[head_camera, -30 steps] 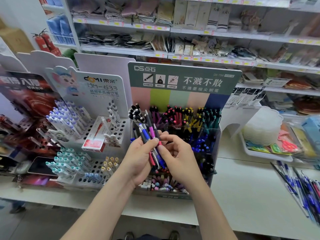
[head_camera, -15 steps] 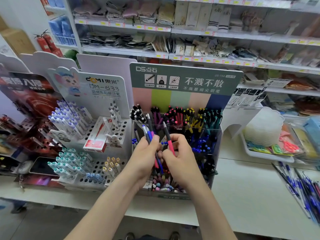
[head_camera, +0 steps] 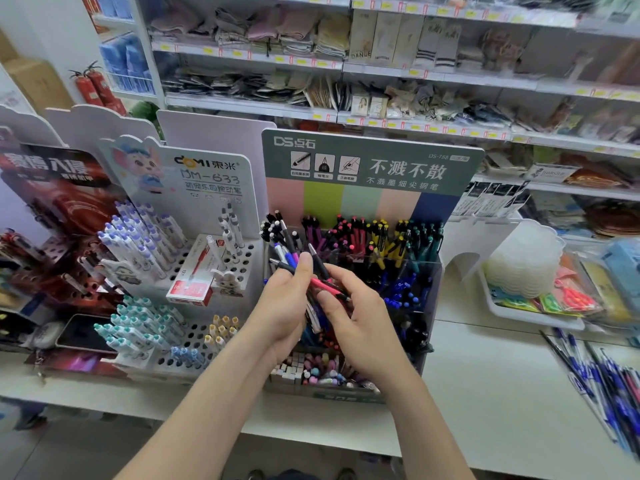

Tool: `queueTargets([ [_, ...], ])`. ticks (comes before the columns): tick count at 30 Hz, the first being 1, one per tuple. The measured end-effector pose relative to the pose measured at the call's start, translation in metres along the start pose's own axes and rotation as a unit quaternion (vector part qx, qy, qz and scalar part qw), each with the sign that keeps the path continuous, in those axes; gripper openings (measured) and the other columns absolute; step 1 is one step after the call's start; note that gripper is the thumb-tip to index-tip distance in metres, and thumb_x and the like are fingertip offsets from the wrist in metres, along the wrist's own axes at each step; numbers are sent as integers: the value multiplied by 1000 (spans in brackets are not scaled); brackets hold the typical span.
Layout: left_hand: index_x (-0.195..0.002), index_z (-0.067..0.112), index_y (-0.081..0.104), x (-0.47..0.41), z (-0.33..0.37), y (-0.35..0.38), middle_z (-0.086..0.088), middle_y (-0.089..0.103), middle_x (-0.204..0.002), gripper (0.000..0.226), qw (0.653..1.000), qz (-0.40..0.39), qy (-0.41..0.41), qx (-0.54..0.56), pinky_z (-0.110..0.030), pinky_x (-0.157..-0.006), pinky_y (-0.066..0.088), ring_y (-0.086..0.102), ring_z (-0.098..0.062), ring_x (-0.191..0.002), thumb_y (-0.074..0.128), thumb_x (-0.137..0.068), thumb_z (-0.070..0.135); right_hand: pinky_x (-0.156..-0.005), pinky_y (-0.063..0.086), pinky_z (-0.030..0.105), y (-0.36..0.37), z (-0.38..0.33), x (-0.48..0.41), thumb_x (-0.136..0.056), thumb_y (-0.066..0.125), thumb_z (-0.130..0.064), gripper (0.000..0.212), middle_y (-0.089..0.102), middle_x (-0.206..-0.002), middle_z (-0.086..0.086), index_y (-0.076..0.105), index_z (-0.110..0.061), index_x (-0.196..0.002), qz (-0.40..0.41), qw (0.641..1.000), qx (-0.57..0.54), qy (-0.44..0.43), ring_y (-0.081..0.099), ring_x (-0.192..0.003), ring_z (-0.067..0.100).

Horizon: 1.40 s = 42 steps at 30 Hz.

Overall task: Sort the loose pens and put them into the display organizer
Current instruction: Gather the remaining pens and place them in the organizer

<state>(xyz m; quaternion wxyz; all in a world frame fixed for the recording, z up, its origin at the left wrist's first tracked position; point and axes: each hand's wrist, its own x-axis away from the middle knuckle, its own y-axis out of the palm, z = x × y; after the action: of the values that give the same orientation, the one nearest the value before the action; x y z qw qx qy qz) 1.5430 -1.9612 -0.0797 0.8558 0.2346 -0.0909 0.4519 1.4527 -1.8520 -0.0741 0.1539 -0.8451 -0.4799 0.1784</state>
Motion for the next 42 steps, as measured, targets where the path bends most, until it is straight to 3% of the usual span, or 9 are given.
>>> queueTargets([
  [8, -114, 12, 57, -5, 11, 9, -1, 53, -78, 37, 997, -56, -42, 36, -34, -69, 46, 50, -17, -67, 43, -113, 46, -65, 46, 15, -26, -2, -17, -112, 48, -18, 32, 66, -96, -9, 44, -27, -143, 40, 999, 19, 32, 63, -77, 1],
  [12, -122, 11, 50, -10, 9, 5, -4, 50, -80, 19, 993, -65, -49, 90, -36, -69, 43, 47, -19, -69, 39, -107, 11, -66, 45, 24, -68, -1, -37, -108, 51, -17, 24, 68, -89, -3, 53, -20, -131, 103, 984, 139, 49, 58, -72, 7],
  [17, -131, 5, 55, -13, 2, 5, -14, 59, -105, 23, 998, -56, -7, 32, -38, -80, 53, 58, -21, -83, 47, -110, 1, -84, 57, 45, -91, -10, -82, -96, 53, -21, 34, 73, -109, 16, 71, -7, -122, -76, 924, 368, 65, 66, -93, 35],
  [21, -137, 7, 56, -14, -5, 2, -12, 66, -112, 27, 998, -65, 8, 7, -38, -86, 55, 67, -20, -91, 50, -111, 4, -63, 53, 37, -79, -24, -128, -85, 54, -28, 23, 61, -80, 14, 64, -10, -74, -173, 871, 454, 70, 62, -73, 37],
  [26, -137, 12, 61, -13, -8, -3, -13, 73, -115, 29, 998, -64, 19, -14, -39, -91, 57, 72, -19, -92, 54, -109, 5, -55, 42, 32, -65, -39, -144, -85, 65, -11, 20, 50, -75, 7, 50, -13, -71, -216, 828, 515, 45, 52, -64, 29],
  [30, -138, 14, 62, -10, -9, -6, -13, 74, -118, 31, 997, -72, 11, 15, -40, -90, 58, 71, -20, -89, 57, -108, 5, -73, 58, 33, -66, -24, -143, -84, 67, -8, 21, 74, -94, 4, 79, -21, -95, -174, 886, 430, -2, 68, -84, 24],
  [36, -140, 19, 62, -5, -9, -8, -13, 75, -126, 35, 995, -88, 6, 37, -39, -90, 59, 70, -20, -90, 58, -107, 7, -87, 51, 44, -49, 7, -113, -98, 54, -27, 29, 54, -116, 13, 60, -11, -122, -37, 896, 435, -77, 58, -99, 36],
  [39, -142, 14, 61, -3, -8, -12, -16, 73, -130, 35, 994, -99, 5, 42, -41, -91, 57, 68, -21, -89, 56, -108, 6, -84, 49, 37, -36, 3, -89, -100, 56, -27, 22, 58, -105, 7, 68, -11, -109, 155, 904, 349, -191, 56, -95, 26],
  [42, -143, 14, 63, 0, -7, -15, -19, 72, -127, 35, 991, -133, 24, 10, -47, -96, 56, 70, -28, -99, 57, -108, 9, -77, 55, 32, -24, -6, -62, -98, 68, -36, 19, 70, -84, -8, 76, -21, -90, 114, 978, 159, -67, 66, -79, 10],
])
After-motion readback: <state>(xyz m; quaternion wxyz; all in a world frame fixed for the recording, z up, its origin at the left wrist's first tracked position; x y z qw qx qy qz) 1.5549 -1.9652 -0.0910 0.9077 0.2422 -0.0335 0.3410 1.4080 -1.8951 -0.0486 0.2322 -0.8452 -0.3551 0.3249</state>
